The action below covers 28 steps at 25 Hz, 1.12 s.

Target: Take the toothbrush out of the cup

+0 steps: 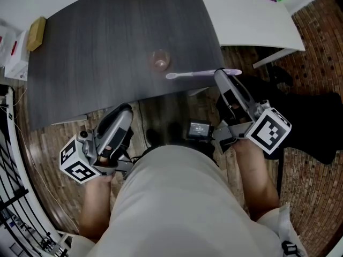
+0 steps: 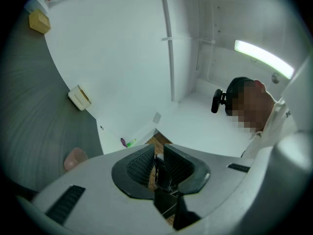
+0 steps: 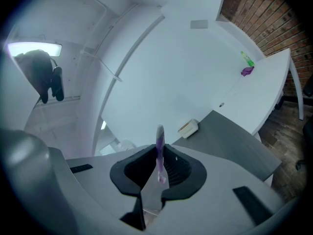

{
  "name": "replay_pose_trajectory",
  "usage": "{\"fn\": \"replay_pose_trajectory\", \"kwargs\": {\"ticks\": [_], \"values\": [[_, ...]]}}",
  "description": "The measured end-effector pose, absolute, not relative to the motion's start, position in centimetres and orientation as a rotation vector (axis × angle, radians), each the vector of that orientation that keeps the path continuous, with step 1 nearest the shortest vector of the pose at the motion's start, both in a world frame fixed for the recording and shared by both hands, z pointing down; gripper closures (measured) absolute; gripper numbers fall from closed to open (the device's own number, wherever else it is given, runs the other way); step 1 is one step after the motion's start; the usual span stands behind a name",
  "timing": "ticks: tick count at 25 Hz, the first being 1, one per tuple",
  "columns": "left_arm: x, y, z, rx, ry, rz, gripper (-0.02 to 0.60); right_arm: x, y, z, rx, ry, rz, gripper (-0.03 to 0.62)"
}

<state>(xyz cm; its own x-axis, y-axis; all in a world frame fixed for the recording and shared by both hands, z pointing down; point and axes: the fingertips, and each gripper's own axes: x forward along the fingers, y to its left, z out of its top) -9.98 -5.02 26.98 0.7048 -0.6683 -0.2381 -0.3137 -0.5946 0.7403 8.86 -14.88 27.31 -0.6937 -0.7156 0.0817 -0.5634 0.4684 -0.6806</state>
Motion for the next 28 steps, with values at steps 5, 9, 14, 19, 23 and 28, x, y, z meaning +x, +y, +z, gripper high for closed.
{"fn": "replay_pose_trajectory", "kwargs": {"ticks": [5,9,14,19,23,28], "values": [[-9.95,-5.04,26.87,2.222,-0.745,-0.660,0.531,8.87,-14.85,27.19,-1.102,2.499,-1.035,0.539],[-9.96,-5.04,27.05,2.220,-0.748,-0.654,0.531,8.74,-14.85,27.29,-1.095,2.501,-1.038,0.539],[-9.96,-5.02,26.94,2.221,-0.748,-0.659,0.531,8.76,-14.83,27.21,-1.093,2.498,-1.038,0.539],[-10.02,-5.02,27.08,2.222,-0.750,-0.659,0.531,8.68,-14.87,27.20,-1.086,2.502,-1.032,0.539],[-9.97,-5.02,26.99,2.221,-0.748,-0.660,0.531,8.81,-14.84,27.41,-1.099,2.487,-1.054,0.539],[-10.00,-4.99,26.88,2.221,-0.749,-0.662,0.531,8.55,-14.92,27.01,-1.083,2.508,-1.031,0.539]]}}
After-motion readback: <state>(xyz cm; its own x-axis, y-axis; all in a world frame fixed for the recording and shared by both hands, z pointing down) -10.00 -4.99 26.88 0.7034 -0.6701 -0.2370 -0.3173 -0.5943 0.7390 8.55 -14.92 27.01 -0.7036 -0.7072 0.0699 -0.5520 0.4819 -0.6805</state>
